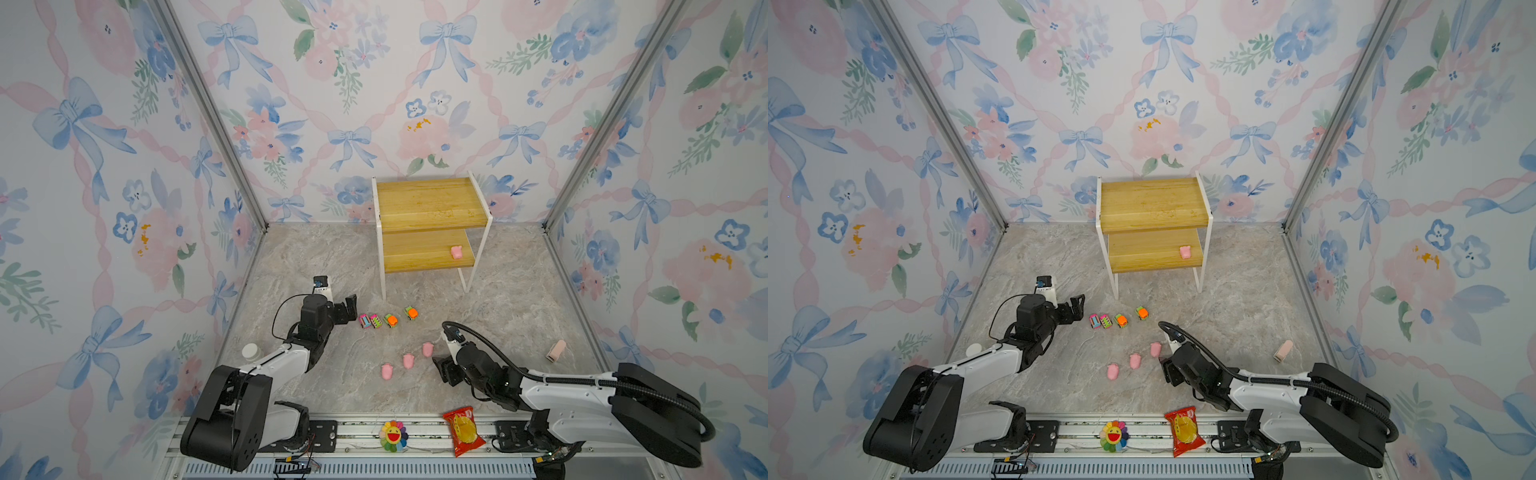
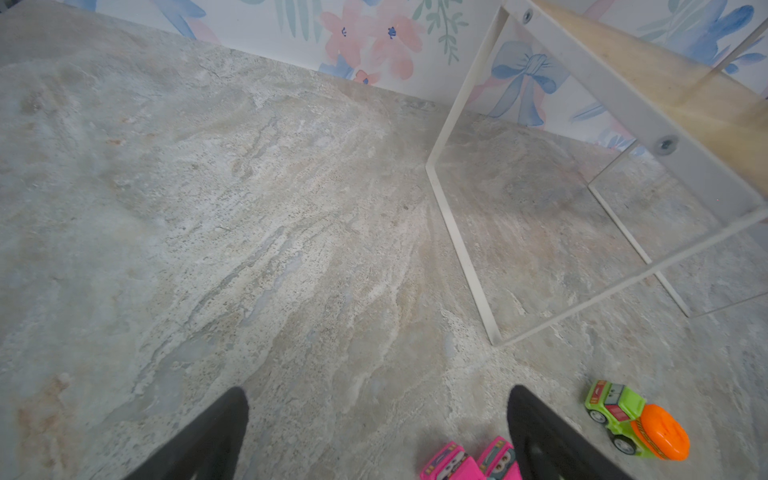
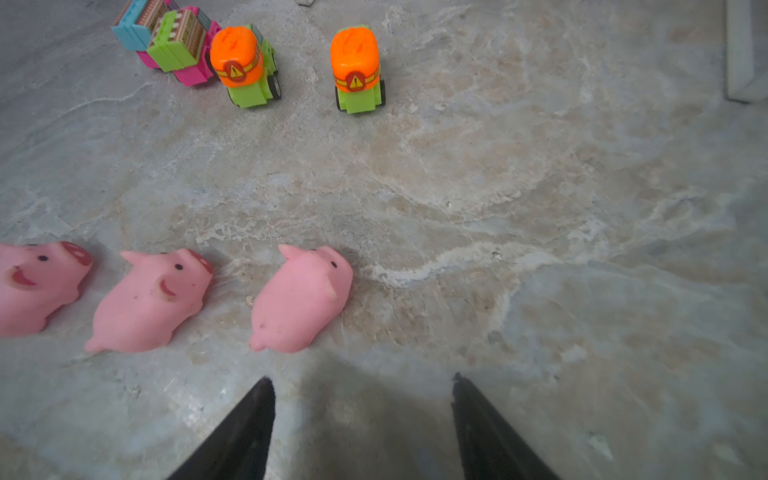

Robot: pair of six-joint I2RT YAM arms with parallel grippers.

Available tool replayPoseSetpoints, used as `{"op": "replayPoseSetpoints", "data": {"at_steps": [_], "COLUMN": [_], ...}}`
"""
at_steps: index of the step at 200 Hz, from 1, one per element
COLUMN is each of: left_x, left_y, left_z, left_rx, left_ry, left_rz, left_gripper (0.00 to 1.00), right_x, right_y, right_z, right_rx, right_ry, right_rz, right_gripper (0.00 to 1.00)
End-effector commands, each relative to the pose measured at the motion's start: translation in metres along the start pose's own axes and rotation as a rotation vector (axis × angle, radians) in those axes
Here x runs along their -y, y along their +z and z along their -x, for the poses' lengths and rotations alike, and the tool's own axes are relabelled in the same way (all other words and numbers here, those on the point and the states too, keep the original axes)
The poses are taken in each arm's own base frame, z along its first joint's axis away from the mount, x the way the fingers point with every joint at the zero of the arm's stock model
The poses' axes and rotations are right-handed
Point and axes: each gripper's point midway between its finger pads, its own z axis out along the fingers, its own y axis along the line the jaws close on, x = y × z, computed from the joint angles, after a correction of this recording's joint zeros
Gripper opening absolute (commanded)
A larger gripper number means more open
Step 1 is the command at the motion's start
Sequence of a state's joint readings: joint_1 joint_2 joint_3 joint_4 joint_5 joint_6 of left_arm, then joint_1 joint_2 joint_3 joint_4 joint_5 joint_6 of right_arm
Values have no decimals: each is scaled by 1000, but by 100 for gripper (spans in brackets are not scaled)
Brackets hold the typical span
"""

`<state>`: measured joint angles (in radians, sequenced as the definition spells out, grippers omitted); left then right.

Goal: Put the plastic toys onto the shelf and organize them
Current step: 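Withdraw the right gripper from the shelf and move it over the next pink pig, then lower the right gripper around the next pink pig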

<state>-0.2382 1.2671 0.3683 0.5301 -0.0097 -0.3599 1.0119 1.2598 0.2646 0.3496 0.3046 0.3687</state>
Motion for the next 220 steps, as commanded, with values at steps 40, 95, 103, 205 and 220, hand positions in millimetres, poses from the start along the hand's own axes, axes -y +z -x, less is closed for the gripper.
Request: {"op": "replayPoseSetpoints", "data": {"at_steps": [40, 95, 103, 205, 220], "left_x": [2, 2, 2, 1, 1], "left_y": [2, 4, 3, 4, 5], "left_z": [-10, -11, -11, -12, -12], "left_rx": [-22, -27, -26, -30, -31], "left_ry": [11, 11, 11, 14, 14], "left_rz": [-6, -6, -7, -2, -2], "left_gripper": [98, 98, 98, 98, 98], "right_x": [-25, -29, -30, 16, 24], "right_y": [19, 27, 29, 27, 23], "right_z": [22, 20, 20, 17, 16], "right_rx": [61, 49, 45, 41, 33], "right_ry": [35, 35, 34, 64, 60], "right_rz": [52, 56, 58, -140, -157], "right_gripper": [70, 70, 70, 70, 70]}}
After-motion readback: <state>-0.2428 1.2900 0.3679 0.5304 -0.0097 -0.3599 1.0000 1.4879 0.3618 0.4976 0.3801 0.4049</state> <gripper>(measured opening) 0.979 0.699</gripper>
